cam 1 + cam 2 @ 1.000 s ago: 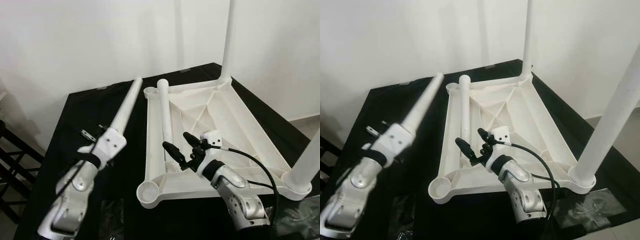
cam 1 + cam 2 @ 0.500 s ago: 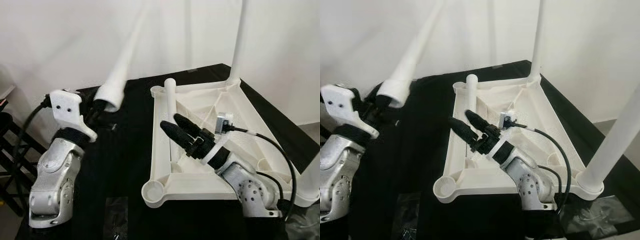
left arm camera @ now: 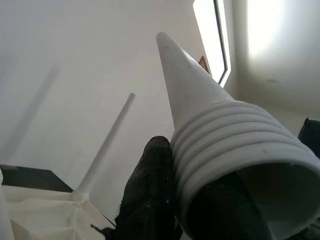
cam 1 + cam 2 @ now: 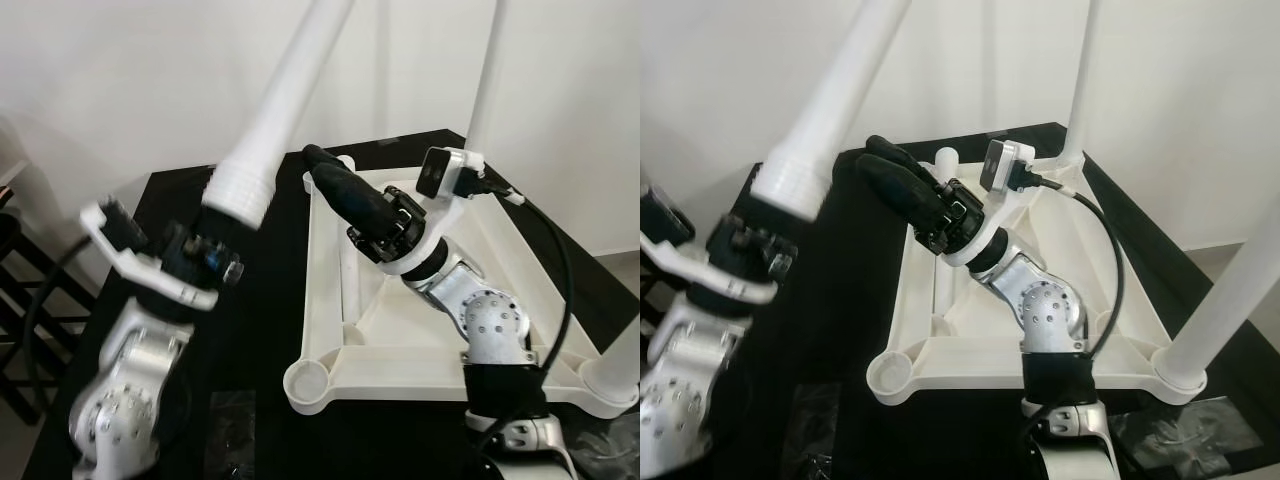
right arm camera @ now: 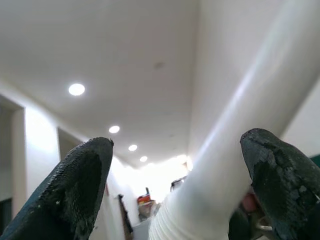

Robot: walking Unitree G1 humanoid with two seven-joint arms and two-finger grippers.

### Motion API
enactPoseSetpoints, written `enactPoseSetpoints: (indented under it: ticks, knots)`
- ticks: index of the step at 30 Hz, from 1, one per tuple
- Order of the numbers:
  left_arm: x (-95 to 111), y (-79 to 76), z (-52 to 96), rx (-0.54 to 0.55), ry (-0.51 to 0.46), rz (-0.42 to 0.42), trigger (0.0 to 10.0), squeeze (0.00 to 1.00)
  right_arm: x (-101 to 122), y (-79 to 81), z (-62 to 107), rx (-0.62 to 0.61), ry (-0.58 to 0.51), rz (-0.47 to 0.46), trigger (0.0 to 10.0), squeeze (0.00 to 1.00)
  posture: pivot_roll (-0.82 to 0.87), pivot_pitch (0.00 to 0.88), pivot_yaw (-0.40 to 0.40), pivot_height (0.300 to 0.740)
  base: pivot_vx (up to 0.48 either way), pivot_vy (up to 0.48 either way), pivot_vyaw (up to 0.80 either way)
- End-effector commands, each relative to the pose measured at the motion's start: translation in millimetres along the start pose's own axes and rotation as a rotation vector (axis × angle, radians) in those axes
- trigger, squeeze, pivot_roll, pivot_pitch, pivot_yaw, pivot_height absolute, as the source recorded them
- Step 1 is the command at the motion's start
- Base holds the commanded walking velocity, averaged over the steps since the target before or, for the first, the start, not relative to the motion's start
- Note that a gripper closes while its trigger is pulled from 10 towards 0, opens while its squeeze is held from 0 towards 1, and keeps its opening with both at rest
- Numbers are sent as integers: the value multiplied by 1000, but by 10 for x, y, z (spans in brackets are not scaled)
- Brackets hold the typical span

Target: Building children table

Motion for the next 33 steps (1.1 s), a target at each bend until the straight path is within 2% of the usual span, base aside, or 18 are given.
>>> enactPoseSetpoints:
  ticks: [1,2,4,7,9,22,29,33]
  knots:
    - [-27,-120,38,-72,-3,56,0,0,-11,38,-86,57,19,-14,10000,0,-44,0,23,740,0,0,0]
    - [-27,-120,38,-72,-3,56,0,0,-11,38,-86,57,19,-14,10000,0,-44,0,23,740,0,0,0]
    - [-75,-245,72,-129,10,107,0,0,-33,15,-122,56,17,-24,10000,0,-39,0,22,740,0,0,0]
    - [-105,-288,90,-152,23,127,0,0,-45,15,-136,62,17,-32,10000,0,-39,0,22,740,0,0,0]
    - [-142,-343,127,-186,24,179,0,0,-79,17,-161,75,25,-55,10000,0,-39,0,21,740,0,0,0]
    - [-105,-344,121,-202,-22,214,0,0,-178,-35,-76,54,81,-67,10000,0,-47,0,22,740,0,0,0]
    - [-5,-377,145,-244,-66,232,0,0,-264,-153,41,-22,134,-48,10000,0,-43,0,16,740,0,0,0]
    - [39,-365,148,-247,-89,226,0,0,-297,-164,81,-34,155,-51,10000,0,-49,0,15,740,0,0,0]
Point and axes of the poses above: a point about 5 cm out from each wrist's last joint towards the gripper, its own z axis pointing back from the gripper into the wrist, its own x axis along the axis of the wrist's last joint, y = z × x, the point moved 4 cm from there along -z, pointing out of the wrist towards the gripper, and after that the axes turned 10 degrees about -z, right-handed, at the moved point
